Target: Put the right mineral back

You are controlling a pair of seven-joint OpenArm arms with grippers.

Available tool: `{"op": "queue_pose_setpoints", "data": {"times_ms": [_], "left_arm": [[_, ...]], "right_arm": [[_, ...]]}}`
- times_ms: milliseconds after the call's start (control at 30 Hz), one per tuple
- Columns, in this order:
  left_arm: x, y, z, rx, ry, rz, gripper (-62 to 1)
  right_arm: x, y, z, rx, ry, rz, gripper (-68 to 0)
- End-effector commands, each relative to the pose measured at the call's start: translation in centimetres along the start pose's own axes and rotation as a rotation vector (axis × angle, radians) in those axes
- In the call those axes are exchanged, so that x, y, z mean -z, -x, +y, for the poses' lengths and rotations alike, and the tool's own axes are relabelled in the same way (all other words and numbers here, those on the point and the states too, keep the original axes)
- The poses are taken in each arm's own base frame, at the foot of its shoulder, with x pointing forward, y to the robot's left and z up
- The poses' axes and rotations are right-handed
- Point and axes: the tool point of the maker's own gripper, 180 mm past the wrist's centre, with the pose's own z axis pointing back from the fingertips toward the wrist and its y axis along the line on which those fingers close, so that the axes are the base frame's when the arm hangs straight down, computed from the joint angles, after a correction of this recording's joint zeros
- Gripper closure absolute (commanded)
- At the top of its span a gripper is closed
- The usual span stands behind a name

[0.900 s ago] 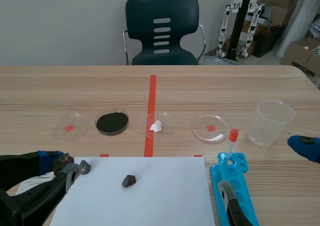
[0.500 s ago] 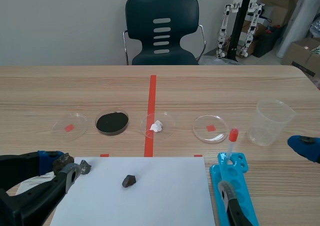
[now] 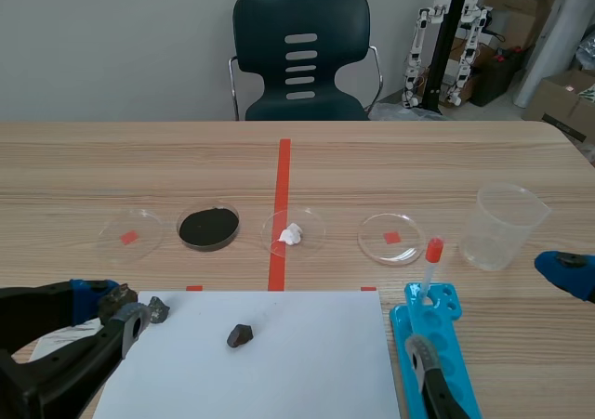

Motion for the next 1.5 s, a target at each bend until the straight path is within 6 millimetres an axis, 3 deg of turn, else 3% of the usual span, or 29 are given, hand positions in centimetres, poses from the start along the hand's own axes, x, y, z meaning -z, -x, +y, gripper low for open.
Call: {"op": "queue_pose_setpoints", "data": {"times_ms": [0,333,567,700,1000,1267,1467], "left_arm": [[0.1,-1.0,-0.1,-0.003,0.004,-0.036,-9.1],[0.8,-1.3,0.0,0.007,0.004,-0.038,-9.1],[3.4,-2.6,-2.4,0.038,0.124,-0.075,-9.1],[5.4,-2.3,-3.7,0.052,0.189,-0.087,-9.1],[10.8,1.3,-6.5,0.067,0.335,-0.033,-9.1],[15.7,2.7,-7.8,0.036,0.362,-0.014,-9.1],[18.2,3.8,-7.6,0.026,0.346,0.015,-9.1]], "right_arm": [[0.1,-0.6,-0.1,0.002,-0.004,-0.024,-65.5],[0.1,-0.6,-0.1,0.002,-0.004,-0.024,-65.5],[0.1,-0.6,-0.1,0.002,-0.004,-0.024,-65.5],[0.1,-0.6,-0.1,0.002,-0.004,-0.024,-65.5],[0.1,-0.6,-0.1,0.002,-0.004,-0.024,-65.5],[0.1,-0.6,-0.1,0.002,-0.004,-0.024,-65.5],[0.1,-0.6,-0.1,0.002,-0.004,-0.024,-65.5]]}}
